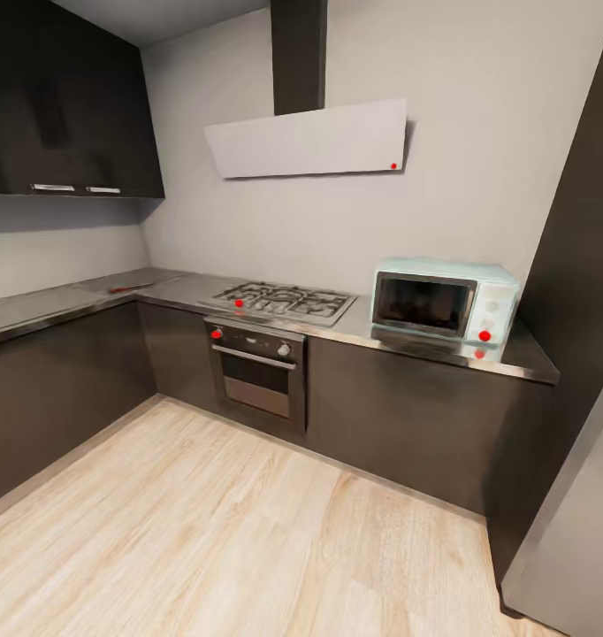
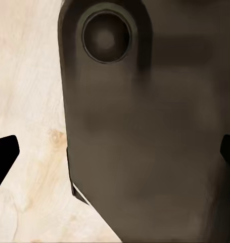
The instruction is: In the kitchen, take the Vidalia onion out of the sink, dice it on the chopping board with the paring knife, put the diced onion into the bowl on the countertop, then place both the paring knife and the chopping board into the sink.
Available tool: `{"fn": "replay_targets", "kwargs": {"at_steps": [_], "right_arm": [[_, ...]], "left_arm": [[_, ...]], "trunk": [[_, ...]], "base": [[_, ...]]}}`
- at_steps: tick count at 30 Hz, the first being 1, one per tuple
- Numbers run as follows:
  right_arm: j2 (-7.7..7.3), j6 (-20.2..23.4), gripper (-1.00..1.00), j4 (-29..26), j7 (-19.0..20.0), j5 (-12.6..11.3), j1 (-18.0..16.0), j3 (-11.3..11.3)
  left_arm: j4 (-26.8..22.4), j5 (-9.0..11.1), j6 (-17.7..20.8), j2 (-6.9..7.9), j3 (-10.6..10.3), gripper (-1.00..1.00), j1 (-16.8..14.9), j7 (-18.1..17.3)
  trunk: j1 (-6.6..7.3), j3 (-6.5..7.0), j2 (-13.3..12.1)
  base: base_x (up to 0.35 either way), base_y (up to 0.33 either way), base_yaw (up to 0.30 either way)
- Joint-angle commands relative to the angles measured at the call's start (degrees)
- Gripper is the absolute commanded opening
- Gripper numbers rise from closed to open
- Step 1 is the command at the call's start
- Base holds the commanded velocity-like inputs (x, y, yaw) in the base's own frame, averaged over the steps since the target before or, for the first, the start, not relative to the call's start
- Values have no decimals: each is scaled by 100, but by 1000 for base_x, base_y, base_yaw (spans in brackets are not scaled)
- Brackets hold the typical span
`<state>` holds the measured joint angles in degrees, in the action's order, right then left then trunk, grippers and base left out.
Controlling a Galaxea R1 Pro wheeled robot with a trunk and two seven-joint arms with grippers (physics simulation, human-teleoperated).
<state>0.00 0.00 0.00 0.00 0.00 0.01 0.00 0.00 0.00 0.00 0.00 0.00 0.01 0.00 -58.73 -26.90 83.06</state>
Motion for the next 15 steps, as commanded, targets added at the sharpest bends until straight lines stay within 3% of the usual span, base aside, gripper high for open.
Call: {"fn": "replay_targets", "kwargs": {"at_steps": [1,7,15], "right_arm": [[0,0,100,0,0,0,-1,0],[153,-107,100,-154,-7,19,195,9],[200,-344,100,-198,-9,19,280,2]], "left_arm": [[0,0,0,0,0,100,-1,0],[14,7,-10,25,-15,100,-98,0],[-20,0,-44,13,18,100,-106,0]], "trunk": [[0,-3,2],[0,-3,2],[0,-3,2]], "base": [[0,0,0],[0,0,0],[0,0,0]]}}
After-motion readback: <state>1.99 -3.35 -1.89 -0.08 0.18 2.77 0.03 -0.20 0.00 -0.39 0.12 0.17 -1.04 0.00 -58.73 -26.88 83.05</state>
